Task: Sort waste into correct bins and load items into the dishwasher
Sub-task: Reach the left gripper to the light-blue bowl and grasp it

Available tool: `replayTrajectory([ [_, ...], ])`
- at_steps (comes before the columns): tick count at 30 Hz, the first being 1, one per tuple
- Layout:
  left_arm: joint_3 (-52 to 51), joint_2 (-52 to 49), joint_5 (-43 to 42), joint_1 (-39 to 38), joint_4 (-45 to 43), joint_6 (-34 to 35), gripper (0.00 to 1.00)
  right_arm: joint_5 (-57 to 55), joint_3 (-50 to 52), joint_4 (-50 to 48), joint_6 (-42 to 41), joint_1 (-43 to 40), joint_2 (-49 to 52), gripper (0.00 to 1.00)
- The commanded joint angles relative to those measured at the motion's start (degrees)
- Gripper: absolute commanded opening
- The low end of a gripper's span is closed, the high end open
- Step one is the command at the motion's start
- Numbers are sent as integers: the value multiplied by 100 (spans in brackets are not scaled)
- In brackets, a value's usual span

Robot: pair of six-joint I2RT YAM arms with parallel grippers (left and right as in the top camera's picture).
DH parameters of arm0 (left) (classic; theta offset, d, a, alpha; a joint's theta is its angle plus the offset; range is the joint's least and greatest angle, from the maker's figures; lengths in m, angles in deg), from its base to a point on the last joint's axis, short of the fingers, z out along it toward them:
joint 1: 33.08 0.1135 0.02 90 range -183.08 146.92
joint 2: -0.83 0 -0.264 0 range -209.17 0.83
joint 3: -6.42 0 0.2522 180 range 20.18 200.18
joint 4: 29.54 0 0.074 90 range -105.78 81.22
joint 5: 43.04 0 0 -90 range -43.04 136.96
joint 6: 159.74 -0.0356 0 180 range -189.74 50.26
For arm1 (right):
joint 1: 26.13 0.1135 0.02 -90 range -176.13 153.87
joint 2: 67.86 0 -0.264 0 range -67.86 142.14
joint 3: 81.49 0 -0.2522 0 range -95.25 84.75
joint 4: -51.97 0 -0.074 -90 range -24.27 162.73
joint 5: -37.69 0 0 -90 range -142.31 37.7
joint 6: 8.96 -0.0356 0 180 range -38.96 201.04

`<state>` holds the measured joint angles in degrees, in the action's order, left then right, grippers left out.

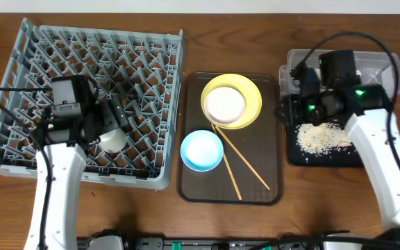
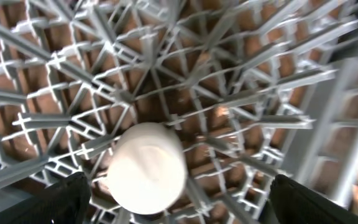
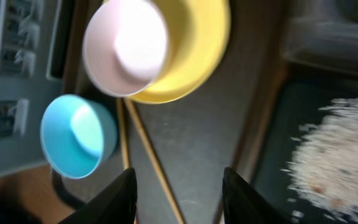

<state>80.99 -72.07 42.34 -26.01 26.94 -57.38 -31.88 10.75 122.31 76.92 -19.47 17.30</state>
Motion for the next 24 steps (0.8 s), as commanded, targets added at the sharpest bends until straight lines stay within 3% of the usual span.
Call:
replayTrajectory([
  [1, 179, 407, -426, -317, 146, 26, 95, -629, -105, 0, -289, -400, -402, 49],
  [5, 177, 588, -442, -1174, 352, 111, 95, -450, -107, -44, -313, -732, -610, 98],
  [14, 151, 245, -540, -3222, -151, 448, 95, -350, -105, -22, -313, -894, -645, 99],
  [24, 151, -1139, -520, -4474, -822, 446, 90, -352, -101, 101, -310, -885, -640, 99],
])
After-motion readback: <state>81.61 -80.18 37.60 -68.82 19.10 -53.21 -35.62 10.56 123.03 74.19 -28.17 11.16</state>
